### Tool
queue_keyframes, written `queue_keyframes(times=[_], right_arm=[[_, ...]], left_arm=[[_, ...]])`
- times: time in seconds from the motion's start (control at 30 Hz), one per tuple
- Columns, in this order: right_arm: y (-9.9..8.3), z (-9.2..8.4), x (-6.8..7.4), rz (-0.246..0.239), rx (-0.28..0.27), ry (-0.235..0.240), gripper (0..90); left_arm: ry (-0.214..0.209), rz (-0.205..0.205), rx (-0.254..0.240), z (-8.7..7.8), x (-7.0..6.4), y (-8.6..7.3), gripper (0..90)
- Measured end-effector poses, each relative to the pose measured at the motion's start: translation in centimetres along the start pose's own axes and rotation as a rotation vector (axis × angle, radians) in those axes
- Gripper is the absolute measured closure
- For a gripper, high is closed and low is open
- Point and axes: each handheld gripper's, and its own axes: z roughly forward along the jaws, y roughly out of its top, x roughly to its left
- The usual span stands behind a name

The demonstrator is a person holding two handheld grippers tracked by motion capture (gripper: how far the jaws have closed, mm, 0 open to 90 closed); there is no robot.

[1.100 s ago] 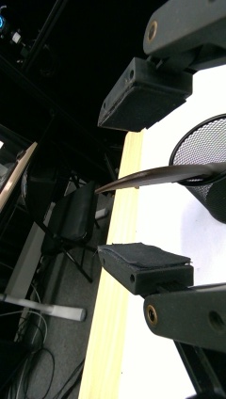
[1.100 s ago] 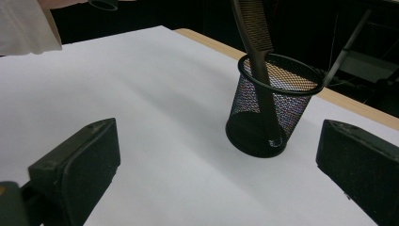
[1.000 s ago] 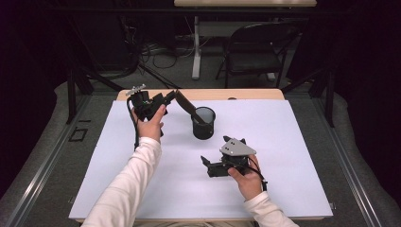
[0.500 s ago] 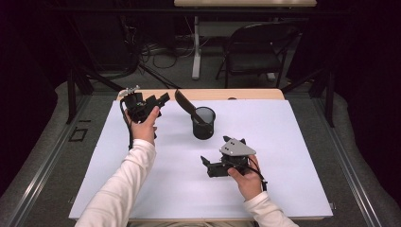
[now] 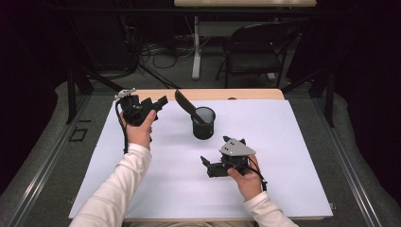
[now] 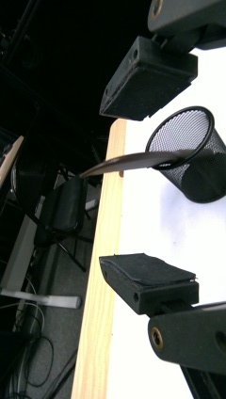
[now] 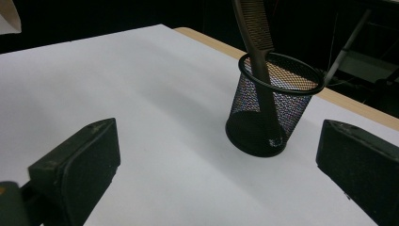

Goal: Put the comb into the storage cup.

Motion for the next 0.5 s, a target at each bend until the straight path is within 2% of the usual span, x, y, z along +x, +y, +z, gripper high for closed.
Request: queue_keyframes(times=[0.07,0.27,0.5], right_arm=[[0.0,0.0,0.0,0.0,0.0,0.0,0.1],[0.0,0.0,0.0,0.0,-0.001,0.0,0.1],[0.0,-0.1,-0.1,0.001,-0.003,-0.002,0.1]], left_arm=[[-0.009,-0.007,0.003,-0.2,-0.1,-0.1,21.1],[-0.028,0.012,0.036,-0.5,-0.1,-0.2,16.5],[-0.053,0.062,0.059,-1.2,-0.5,-0.5,16.3]])
